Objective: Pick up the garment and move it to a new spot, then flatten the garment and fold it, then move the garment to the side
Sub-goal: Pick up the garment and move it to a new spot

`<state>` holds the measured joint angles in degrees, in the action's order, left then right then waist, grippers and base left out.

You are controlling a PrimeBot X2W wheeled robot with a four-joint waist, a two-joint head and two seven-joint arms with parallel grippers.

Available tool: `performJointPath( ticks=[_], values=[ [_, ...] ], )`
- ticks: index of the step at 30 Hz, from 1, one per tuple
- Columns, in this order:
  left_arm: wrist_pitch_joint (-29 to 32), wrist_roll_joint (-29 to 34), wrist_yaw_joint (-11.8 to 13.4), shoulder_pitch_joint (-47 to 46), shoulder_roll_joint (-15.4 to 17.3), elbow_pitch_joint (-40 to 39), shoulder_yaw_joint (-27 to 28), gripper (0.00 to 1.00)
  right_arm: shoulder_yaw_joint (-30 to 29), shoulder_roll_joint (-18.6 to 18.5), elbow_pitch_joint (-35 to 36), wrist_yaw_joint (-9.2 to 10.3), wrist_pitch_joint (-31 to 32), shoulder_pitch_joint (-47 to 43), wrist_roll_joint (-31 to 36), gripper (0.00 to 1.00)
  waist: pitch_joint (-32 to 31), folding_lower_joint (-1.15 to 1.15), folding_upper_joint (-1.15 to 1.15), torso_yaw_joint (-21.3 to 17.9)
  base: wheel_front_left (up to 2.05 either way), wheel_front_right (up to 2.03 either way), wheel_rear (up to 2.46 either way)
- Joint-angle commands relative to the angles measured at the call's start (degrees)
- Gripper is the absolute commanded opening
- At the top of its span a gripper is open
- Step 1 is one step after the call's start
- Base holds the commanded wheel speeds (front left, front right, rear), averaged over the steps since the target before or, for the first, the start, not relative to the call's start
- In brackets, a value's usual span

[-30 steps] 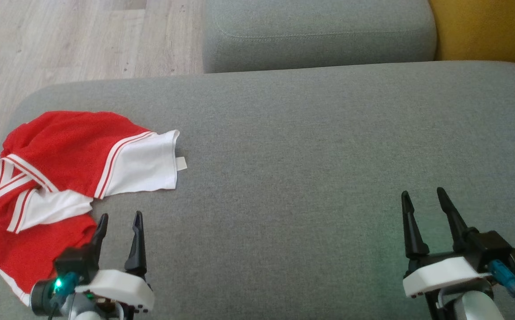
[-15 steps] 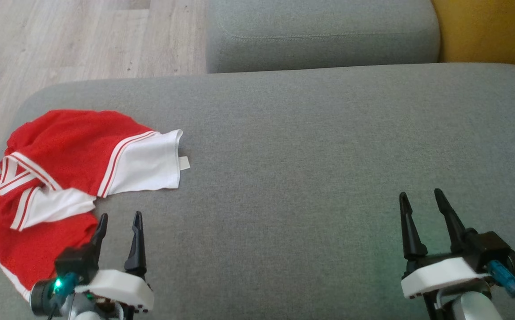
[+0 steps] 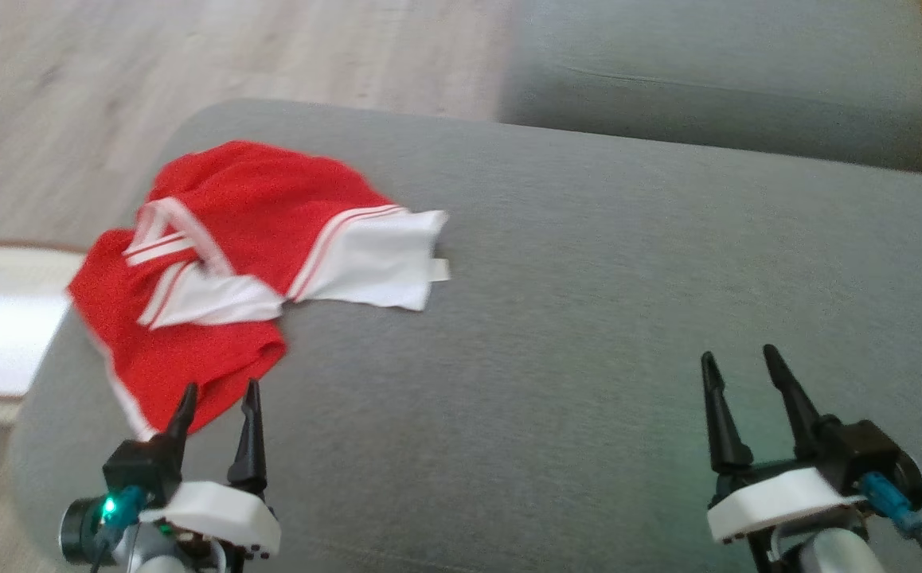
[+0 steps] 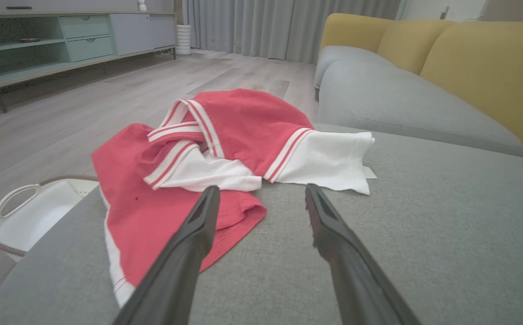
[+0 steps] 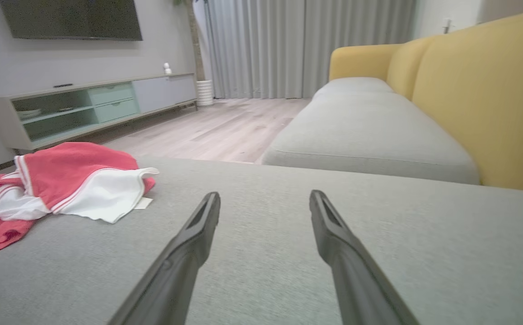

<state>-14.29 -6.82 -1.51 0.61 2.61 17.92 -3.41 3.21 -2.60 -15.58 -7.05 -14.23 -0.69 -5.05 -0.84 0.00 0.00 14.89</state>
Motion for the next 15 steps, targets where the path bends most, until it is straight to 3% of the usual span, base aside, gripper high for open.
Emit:
performJointPath(
  ticks=[1, 9, 15],
  values=[
    [-0.71, -0.36, 0.10, -3.28, 0.30, -1.80, 1.13, 1.00, 1.74, -0.28, 1.80, -0.44, -0.77, 2.38, -0.24, 1.00, 0.12, 0.00, 0.00, 4.61, 0.00, 0.00, 0.00],
    [-0.71, -1.54, -0.54, -7.64, 0.33, -2.66, 1.32, 1.00, 5.01, -0.28, 1.58, -0.44, -0.77, 5.34, 0.34, 1.00, 2.64, 0.00, 0.00, 6.43, 0.00, 0.00, 0.00],
    [0.89, -2.64, -2.68, -18.99, 3.30, -0.01, 1.80, 1.00, 6.34, -2.14, 2.56, -0.44, -0.77, 9.17, 1.59, 1.00, 9.93, 0.00, 0.00, 4.84, 0.00, 0.00, 0.00]
  ],
)
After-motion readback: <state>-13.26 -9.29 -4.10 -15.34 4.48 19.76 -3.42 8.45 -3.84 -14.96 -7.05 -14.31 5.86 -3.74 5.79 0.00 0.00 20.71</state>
